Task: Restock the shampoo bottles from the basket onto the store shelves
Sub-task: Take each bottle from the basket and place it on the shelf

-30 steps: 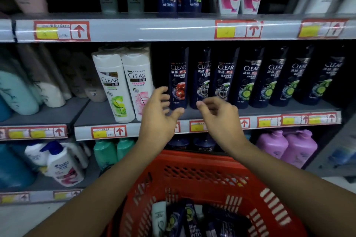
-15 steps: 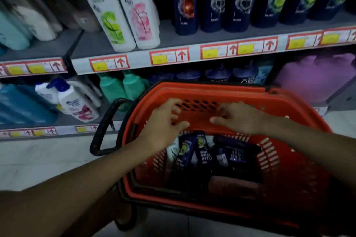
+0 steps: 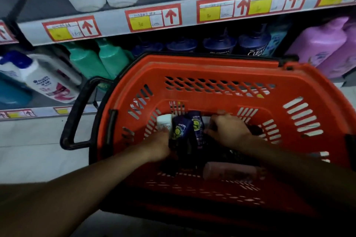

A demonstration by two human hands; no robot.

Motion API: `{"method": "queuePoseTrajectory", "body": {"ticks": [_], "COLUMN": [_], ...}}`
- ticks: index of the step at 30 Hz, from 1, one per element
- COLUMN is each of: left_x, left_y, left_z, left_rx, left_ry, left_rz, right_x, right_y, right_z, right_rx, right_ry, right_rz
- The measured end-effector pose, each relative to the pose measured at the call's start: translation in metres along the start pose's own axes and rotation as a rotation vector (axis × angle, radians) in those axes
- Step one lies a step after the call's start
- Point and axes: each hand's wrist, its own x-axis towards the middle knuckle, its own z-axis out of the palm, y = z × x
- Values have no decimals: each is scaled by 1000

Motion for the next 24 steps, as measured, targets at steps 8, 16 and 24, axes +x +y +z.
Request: {"method": "queuePoseTrajectory", "body": {"ticks": [8, 16, 24], "left_x": [5, 6, -7], "left_y": [9, 1, 31], "left_z": [8, 6, -47], "left_rx": [23, -60, -573], "left_ry": [-164, -89, 406], "left_rz": [-14, 40, 67], "right_x": [19, 35, -40], "right_y": [-27, -58, -29], "right_z": [13, -2, -78], "right_rx": [12, -522, -279], "right_ry": [-5, 46, 78], "right_rz": [-245, -615, -194]}}
